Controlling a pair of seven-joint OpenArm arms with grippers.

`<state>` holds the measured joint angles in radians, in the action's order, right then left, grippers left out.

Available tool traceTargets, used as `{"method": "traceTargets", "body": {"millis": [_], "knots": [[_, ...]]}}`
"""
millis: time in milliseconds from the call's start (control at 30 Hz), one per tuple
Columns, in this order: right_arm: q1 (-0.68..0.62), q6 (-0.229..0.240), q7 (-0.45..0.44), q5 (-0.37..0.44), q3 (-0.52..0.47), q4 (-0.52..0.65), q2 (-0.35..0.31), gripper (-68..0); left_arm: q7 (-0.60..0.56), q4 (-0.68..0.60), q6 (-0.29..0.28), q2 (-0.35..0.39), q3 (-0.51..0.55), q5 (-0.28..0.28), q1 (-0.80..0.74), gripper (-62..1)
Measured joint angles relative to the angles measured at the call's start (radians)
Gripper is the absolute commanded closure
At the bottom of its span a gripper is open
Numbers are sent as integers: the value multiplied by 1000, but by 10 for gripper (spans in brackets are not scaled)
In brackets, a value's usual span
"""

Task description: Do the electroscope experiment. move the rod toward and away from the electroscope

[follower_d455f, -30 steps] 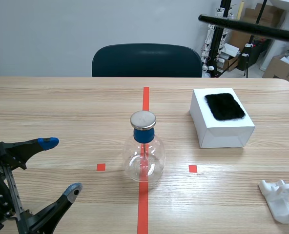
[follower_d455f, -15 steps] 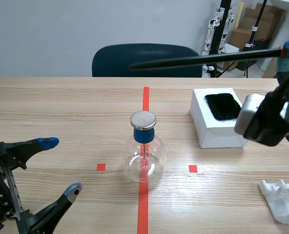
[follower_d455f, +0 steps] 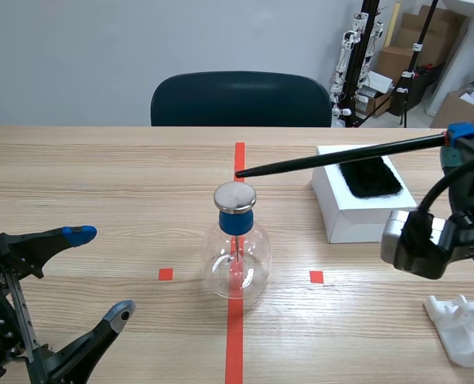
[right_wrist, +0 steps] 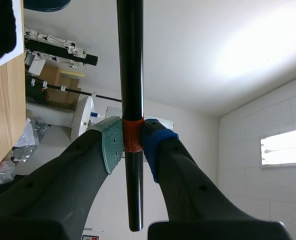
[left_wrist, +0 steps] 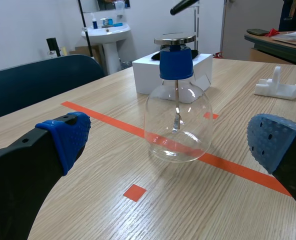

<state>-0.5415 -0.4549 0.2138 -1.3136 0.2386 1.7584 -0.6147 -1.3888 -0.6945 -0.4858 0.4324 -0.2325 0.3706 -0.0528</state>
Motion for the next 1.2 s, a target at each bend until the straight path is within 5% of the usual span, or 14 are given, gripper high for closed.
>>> {"method": "traceTargets", "body": {"millis": [900, 1067, 1200], "knots": [[0, -1, -41, -43, 0, -3, 39, -7, 0, 0, 0, 0, 0, 0, 0, -623], [-14, -15, -44, 107, -27, 24, 39, -7, 0, 0, 0, 0, 0, 0, 0, -623], [-101, -50, -58, 283, -155, 142, 39, -7, 0, 0, 0, 0, 0, 0, 0, -623]]}}
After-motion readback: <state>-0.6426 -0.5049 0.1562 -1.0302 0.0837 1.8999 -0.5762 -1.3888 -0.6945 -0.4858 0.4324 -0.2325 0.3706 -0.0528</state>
